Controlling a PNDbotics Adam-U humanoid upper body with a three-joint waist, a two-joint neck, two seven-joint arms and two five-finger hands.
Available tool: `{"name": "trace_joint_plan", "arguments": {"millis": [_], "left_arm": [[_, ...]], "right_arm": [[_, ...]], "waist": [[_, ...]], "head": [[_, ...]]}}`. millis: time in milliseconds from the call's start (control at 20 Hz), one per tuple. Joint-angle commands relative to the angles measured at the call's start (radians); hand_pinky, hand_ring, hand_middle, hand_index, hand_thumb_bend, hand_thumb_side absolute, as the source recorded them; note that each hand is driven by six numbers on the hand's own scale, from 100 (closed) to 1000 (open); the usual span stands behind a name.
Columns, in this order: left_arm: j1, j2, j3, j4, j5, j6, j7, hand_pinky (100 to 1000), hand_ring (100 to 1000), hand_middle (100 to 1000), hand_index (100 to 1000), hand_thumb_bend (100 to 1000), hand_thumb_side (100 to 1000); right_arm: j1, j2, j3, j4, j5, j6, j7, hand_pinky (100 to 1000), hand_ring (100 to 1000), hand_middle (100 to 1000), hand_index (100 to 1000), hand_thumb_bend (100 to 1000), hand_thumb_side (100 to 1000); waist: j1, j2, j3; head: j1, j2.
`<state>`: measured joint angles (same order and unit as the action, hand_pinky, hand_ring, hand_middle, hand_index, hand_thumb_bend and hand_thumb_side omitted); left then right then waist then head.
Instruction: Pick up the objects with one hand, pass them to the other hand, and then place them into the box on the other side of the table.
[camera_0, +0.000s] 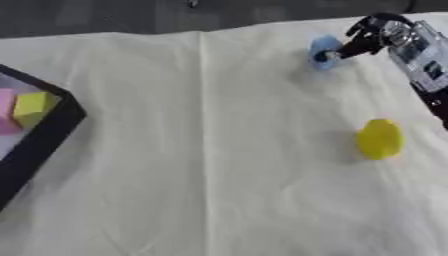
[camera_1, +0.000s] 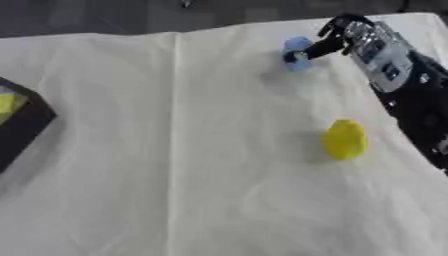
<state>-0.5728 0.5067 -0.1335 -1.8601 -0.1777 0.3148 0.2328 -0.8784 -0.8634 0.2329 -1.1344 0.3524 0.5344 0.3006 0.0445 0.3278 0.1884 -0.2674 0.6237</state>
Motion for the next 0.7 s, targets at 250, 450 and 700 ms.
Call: {"name": "trace_joint_plan", "arguments": {"millis": [250,450,700], "left_arm": [[-0.008,0.009,0.006,-0.015,0.000,-0.001,0.001,724,650,585,699,121,425],[-0.007,0.007,0.005,-0.015,0.001,-0.001,0.001,723,650,585,699,118,427],[-0.007,0.007,0.006,-0.015,0.001,-0.001,0.002,723,650,585,699,114,427]], "right_arm": [[-0.015,-0.012,0.001,-0.005,0.003,0.003,-0.008,769,774,756,831,743,438],[-0.014,-0.010,0.001,-0.001,0.004,0.009,-0.015,769,774,752,827,731,434],[-0.011,-0.008,0.001,0.002,0.000,0.016,-0.020,770,775,749,824,699,441]], "waist": [[-0.014,-0.001,0.005],[-0.015,0.001,0.006],[-0.016,0.004,0.008]], "head": [[-0.005,0.002],[-0.005,0.000],[-0.006,-0.003]]}}
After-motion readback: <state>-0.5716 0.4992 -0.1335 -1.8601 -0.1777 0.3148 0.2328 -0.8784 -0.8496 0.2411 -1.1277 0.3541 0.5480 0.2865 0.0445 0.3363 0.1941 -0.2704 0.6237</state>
